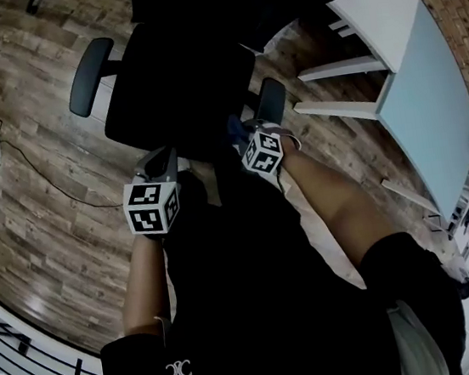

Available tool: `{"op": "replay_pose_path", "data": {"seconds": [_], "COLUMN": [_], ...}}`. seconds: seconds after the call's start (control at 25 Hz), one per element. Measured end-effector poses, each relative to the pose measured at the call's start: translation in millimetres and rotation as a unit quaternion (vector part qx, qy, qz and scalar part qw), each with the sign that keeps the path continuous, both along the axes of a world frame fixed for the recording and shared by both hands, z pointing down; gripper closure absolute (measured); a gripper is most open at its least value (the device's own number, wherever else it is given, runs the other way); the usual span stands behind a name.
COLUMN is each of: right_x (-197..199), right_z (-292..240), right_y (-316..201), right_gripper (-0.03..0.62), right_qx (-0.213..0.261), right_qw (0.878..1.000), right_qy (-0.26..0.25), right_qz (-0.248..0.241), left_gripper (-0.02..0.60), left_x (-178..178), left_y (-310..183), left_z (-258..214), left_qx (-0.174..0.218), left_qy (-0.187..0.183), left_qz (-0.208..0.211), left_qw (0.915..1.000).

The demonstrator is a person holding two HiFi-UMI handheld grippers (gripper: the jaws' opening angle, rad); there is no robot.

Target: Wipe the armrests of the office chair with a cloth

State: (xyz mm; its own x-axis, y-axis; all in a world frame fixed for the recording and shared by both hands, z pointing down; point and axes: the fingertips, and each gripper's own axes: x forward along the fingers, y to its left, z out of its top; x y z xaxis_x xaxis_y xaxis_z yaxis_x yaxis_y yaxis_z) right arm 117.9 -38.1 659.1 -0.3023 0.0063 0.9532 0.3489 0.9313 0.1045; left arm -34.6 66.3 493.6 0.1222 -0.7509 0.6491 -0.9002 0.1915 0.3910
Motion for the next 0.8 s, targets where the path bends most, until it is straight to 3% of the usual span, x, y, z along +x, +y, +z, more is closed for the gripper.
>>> {"op": "replay_pose_path", "data": {"seconds": [0.24, 0.48, 0.8], "right_x": [-17, -33, -49], "right_z": [-8, -11, -19], "right_y": [-64, -110, -179], "right_gripper": [0.543, 0.543, 0.543], "right_qx": [0.038, 0.047, 0.045], "right_qw": [0.999, 0.997, 0.987], "right_qy": [-0.02, -0.043, -0.076], "right_qz": [0.029, 0.033, 0.137], "left_gripper": [0.575, 0.575, 0.575], "left_x": [23, 31, 31], "left_y": [-11, -19, -26], "left_z": [1, -2, 0], "left_qx": [-0.019, -0.03, -0.041], "left_qy": [0.0, -0.004, -0.01], "left_qz": [-0.017, -0.034, -0.046], "left_qw": [0.9997, 0.9989, 0.998]}}
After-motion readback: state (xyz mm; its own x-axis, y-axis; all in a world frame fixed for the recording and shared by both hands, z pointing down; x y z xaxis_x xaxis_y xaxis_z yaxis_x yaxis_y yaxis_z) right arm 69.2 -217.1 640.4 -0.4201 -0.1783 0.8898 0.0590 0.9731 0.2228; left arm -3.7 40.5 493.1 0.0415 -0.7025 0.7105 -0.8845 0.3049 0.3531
